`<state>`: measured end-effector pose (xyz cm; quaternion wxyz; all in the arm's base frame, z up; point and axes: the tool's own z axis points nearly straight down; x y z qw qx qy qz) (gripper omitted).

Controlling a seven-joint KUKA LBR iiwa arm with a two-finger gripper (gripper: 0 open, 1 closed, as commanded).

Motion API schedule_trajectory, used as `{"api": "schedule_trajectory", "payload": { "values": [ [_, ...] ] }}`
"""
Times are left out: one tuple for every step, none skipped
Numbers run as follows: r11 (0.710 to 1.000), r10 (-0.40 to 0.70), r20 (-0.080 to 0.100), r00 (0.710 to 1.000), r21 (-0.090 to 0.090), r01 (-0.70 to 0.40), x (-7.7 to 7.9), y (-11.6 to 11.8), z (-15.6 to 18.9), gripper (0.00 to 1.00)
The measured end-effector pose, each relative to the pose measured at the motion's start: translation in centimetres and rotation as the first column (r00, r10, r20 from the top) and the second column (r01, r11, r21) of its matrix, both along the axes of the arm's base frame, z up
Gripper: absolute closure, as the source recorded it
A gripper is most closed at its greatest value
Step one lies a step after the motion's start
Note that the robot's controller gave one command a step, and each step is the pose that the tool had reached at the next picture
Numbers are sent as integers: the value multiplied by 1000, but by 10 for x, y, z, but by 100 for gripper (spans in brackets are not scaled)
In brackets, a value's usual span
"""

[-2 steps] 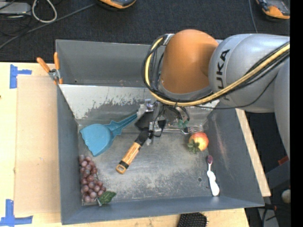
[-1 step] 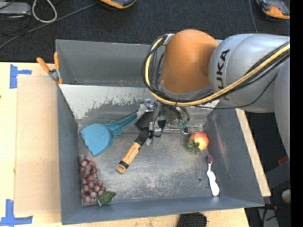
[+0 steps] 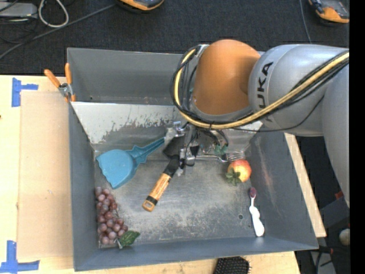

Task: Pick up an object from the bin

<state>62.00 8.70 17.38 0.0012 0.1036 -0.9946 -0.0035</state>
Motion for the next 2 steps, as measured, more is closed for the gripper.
{"api": "schedule_trajectory", "payload": {
  "values": [
    [997,81,-3,997,0,-81,-2,-6,-31,100],
    [995,95,0,995,1,-95,1,-31,-59,100]
  ]
}}
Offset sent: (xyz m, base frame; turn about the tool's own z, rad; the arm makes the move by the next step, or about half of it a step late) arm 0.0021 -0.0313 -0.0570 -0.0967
